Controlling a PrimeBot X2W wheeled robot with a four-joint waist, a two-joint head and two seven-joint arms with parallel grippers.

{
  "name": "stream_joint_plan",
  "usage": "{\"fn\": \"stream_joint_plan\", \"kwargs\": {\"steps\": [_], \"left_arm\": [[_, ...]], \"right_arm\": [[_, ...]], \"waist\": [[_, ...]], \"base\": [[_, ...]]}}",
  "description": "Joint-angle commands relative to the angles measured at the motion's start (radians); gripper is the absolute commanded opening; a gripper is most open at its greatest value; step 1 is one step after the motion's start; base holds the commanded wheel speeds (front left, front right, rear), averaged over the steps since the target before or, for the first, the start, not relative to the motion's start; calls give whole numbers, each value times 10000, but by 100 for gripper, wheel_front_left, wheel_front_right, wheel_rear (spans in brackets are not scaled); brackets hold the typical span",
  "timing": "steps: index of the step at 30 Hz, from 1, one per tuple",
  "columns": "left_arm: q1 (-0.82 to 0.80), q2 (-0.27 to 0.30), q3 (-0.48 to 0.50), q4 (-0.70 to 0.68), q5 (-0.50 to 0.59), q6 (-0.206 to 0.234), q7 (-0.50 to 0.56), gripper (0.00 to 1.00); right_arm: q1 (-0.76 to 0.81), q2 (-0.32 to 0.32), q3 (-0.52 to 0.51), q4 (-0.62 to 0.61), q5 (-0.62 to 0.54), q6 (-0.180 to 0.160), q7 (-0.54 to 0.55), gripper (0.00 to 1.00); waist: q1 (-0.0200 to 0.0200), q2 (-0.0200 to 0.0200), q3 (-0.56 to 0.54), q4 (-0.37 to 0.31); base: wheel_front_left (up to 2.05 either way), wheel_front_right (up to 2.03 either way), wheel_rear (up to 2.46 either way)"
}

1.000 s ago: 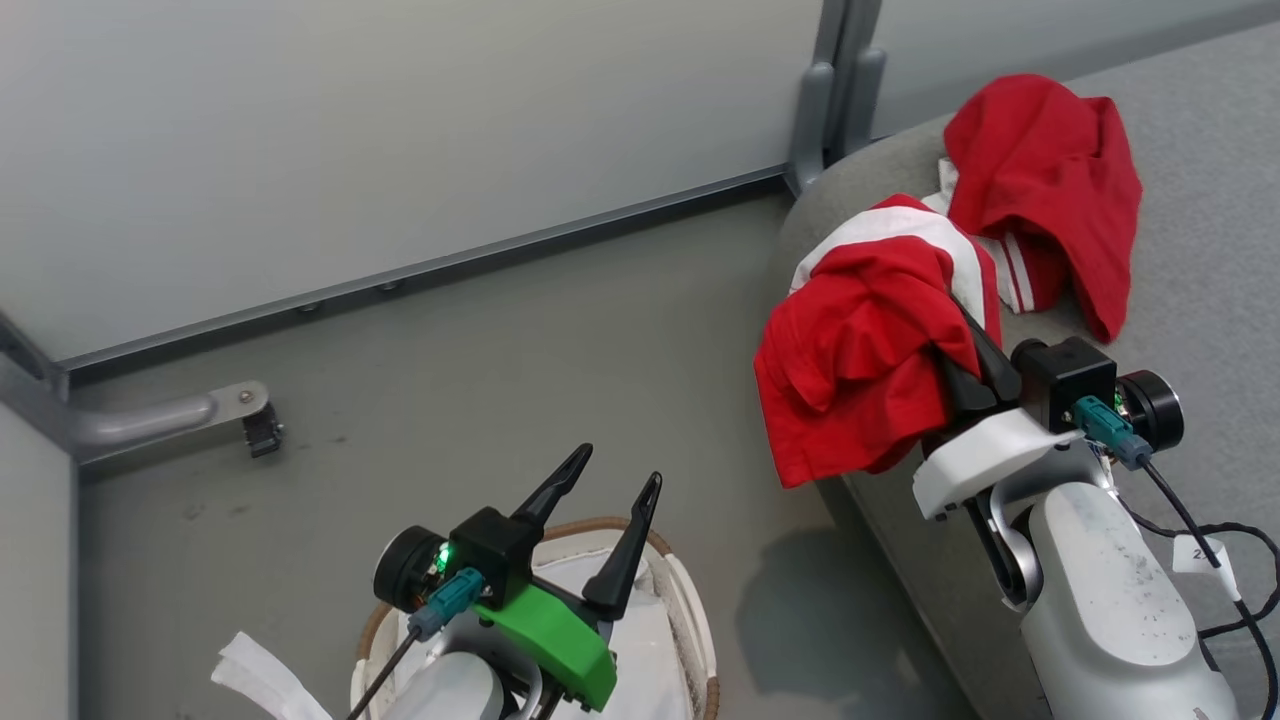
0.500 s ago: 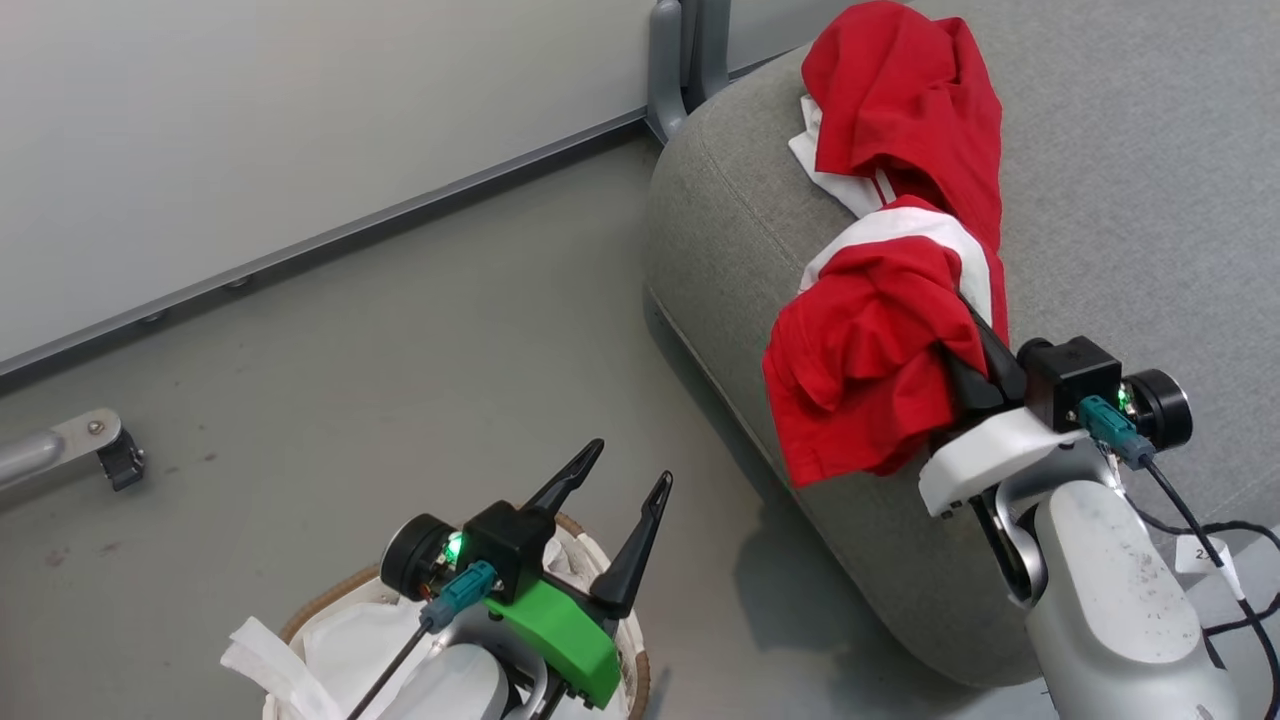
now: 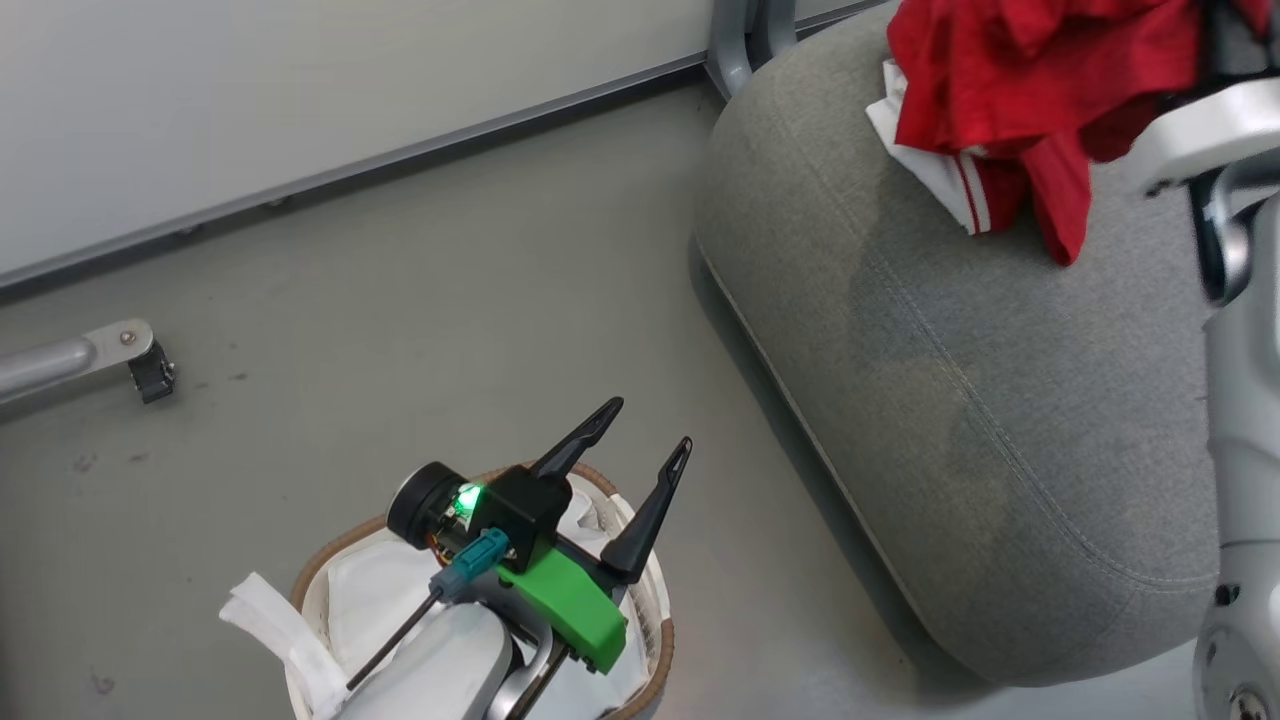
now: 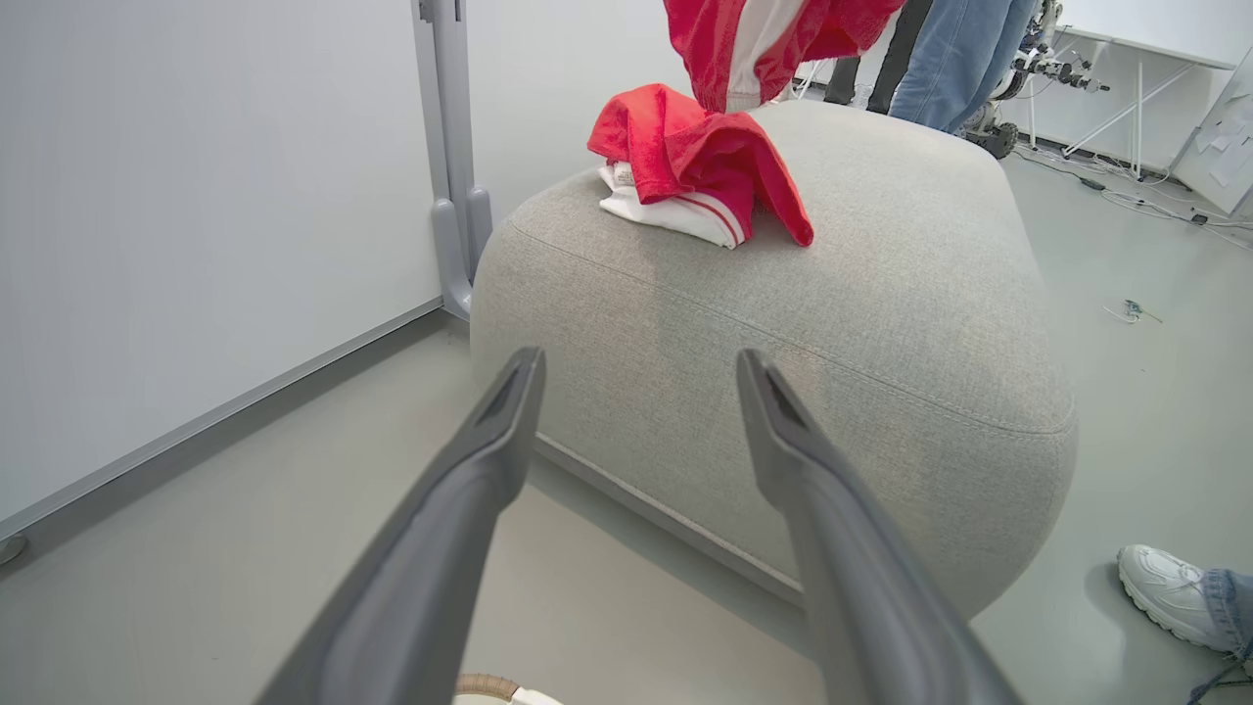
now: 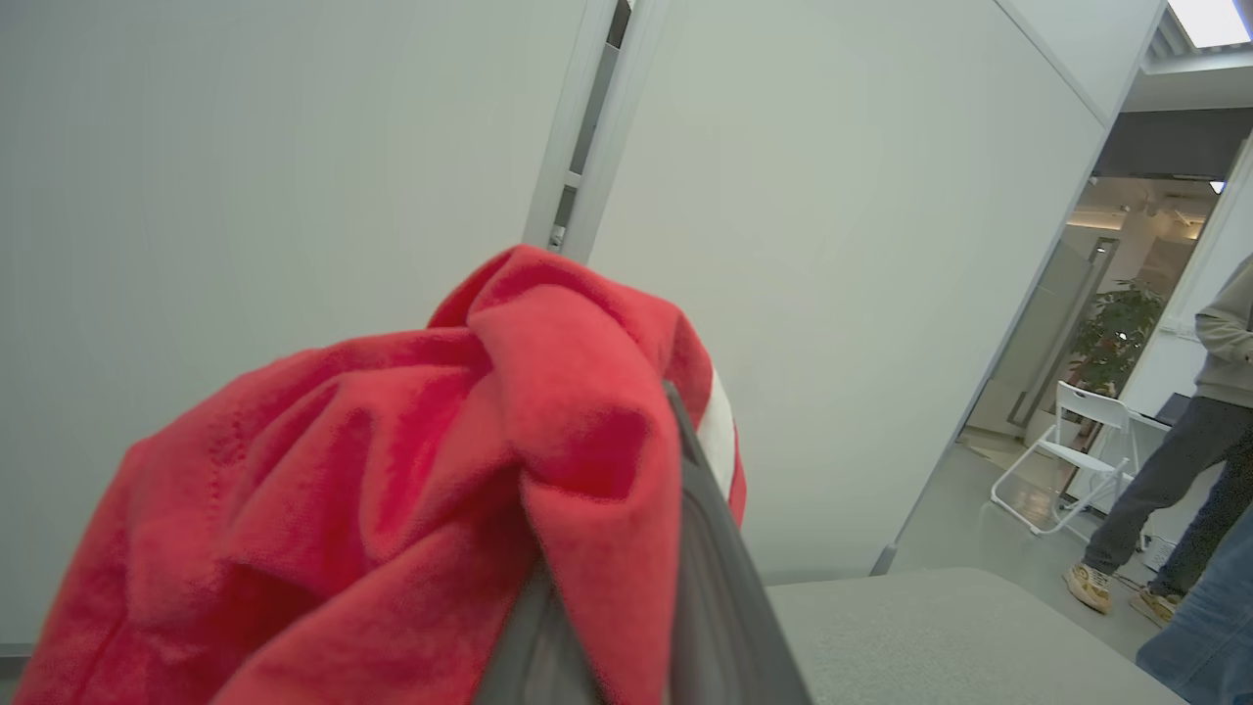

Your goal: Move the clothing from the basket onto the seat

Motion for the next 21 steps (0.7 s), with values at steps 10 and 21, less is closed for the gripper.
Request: {"fn": "stream_joint_plan", "kwargs": {"steps": [10,21], "left_arm": [[-953,430,-8,-820,285,-13,389,100],[-1733,449,-252,-1413,510,27,728,100]], "right_arm": [[-2415,-1541,-1635,888,-1224,-15,759,0],[-2465,-2829,-3544,2647,-2681,-15,1393,0]], "waist": [[0,0,2036,1567],[0,0,3207,2333]], "base": [[0,0,0],[0,0,0]]}}
